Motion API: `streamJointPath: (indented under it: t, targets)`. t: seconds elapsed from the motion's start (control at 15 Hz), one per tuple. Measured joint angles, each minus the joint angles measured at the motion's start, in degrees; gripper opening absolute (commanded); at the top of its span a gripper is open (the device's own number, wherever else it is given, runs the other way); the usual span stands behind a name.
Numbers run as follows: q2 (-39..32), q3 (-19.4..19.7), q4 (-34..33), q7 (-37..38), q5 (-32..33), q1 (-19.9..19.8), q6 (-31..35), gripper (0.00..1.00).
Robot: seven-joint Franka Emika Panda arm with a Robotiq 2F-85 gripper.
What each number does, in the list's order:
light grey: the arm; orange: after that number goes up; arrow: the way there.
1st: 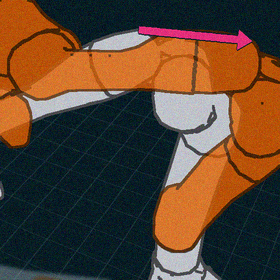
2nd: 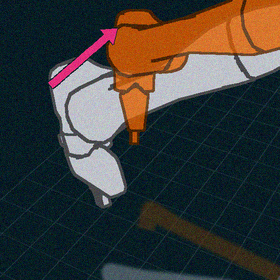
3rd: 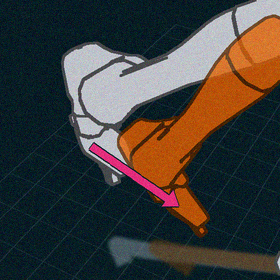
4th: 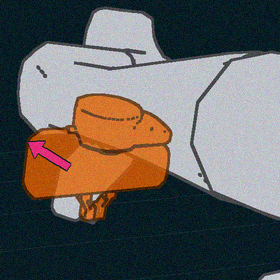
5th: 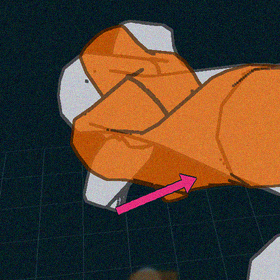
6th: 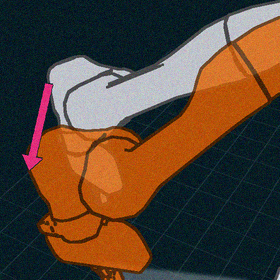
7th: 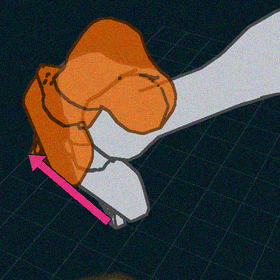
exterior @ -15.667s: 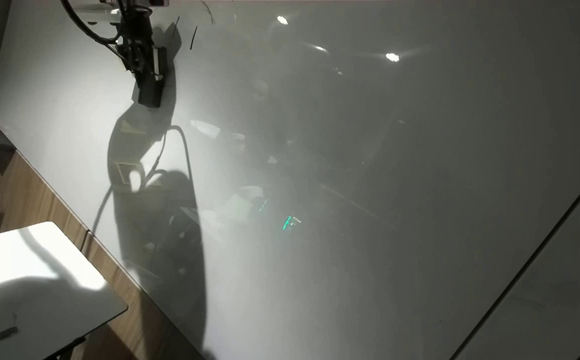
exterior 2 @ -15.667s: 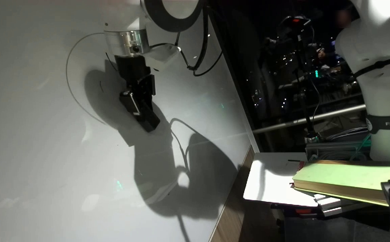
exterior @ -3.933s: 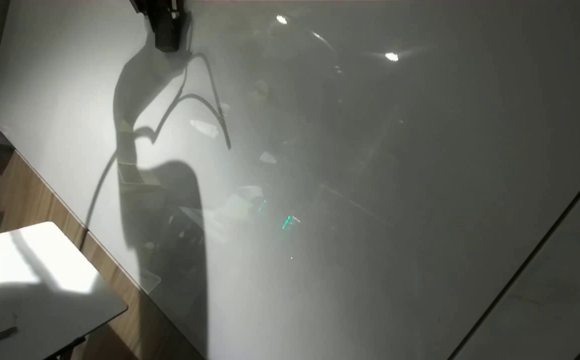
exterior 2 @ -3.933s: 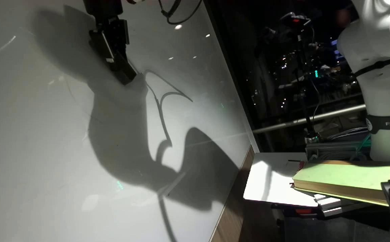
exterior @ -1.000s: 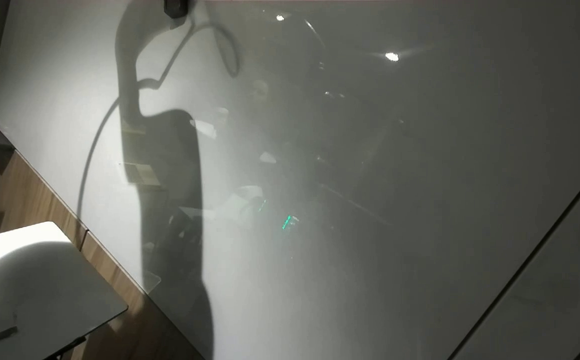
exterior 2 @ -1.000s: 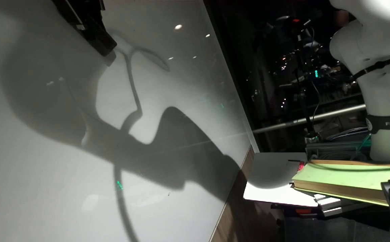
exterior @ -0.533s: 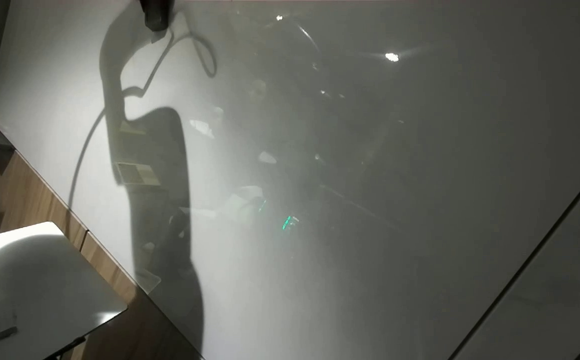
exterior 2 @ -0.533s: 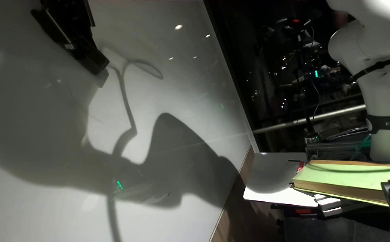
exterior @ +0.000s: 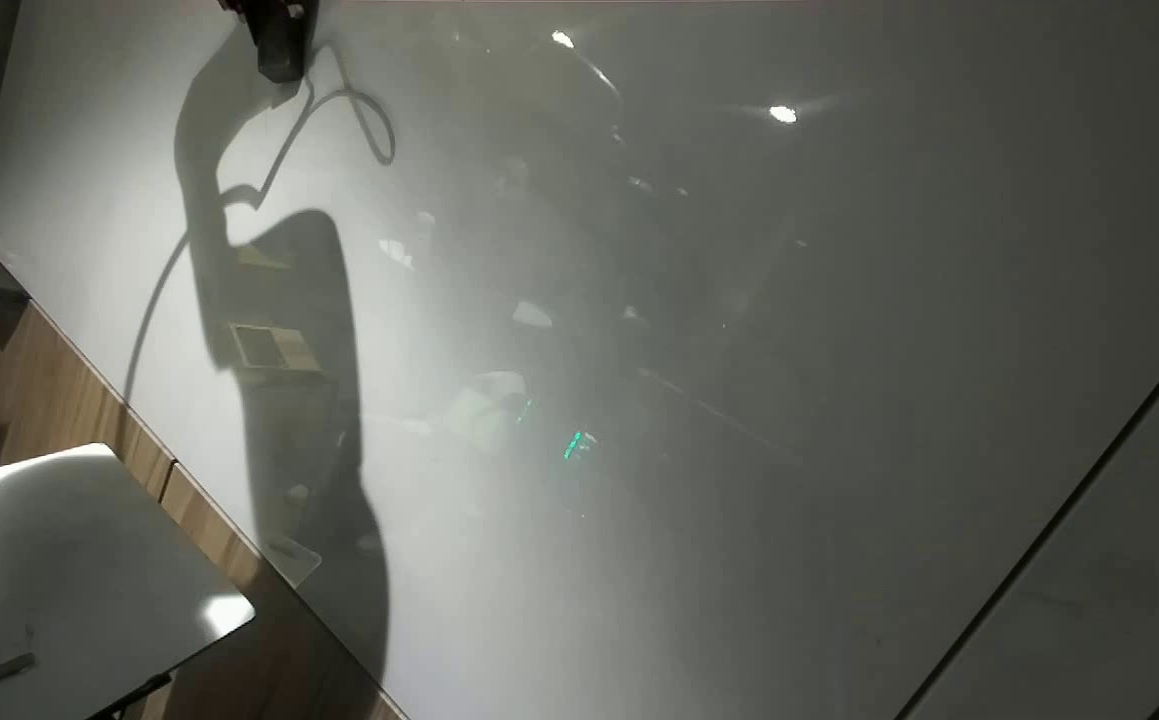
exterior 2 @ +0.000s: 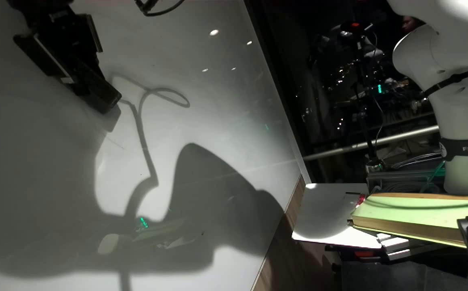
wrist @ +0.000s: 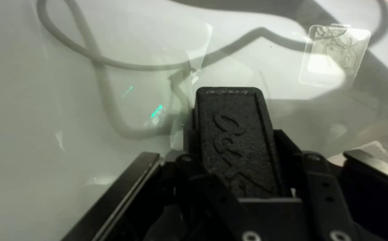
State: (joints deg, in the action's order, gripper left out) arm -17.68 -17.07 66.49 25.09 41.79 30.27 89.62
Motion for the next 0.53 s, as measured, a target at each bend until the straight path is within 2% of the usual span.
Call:
streamJointPath:
  t: [0.53]
  targets:
    - [-2.6, 0.1, -0.4, 1.1, 0.4, 1.4, 0.9, 0.3]
